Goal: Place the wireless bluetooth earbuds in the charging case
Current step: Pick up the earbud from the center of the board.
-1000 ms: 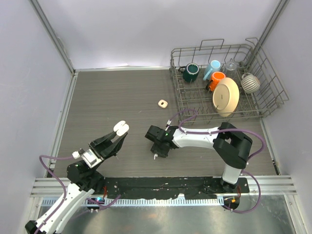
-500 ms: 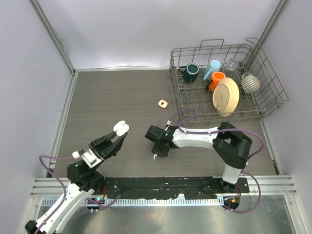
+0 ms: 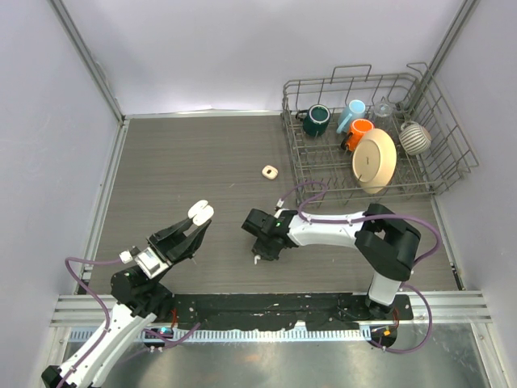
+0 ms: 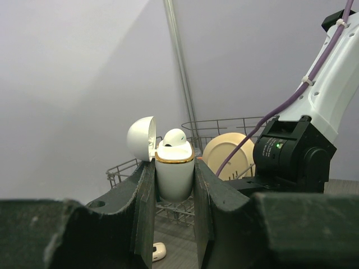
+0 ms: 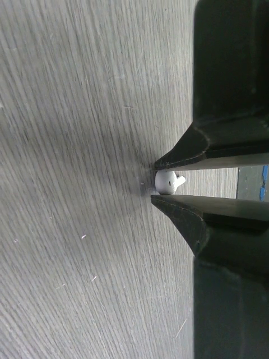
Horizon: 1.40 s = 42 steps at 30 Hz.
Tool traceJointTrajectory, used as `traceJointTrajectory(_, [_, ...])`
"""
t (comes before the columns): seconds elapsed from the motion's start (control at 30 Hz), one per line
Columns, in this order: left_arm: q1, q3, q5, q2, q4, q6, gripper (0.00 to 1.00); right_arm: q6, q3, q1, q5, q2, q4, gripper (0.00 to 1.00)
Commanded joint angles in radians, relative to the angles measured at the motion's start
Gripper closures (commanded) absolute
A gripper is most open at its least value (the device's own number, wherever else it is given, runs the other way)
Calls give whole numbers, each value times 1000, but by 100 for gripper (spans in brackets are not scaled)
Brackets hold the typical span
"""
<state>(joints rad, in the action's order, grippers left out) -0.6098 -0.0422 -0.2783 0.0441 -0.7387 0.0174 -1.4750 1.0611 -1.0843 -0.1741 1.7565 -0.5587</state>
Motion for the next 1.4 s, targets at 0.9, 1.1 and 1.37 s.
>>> traceJointTrajectory(0.9, [-4,85,37,63,-91,18,100,479,-470,-25,-425,-845,614,99])
traceJointTrajectory(1.1, [-4,85,50,89,-123,19,100,648,-477,-49,-481,-923,815,99])
traceJointTrajectory(1.37, [-4,84,39,137,-165,23,100,866,-429,-101,-435,-887,1059,99])
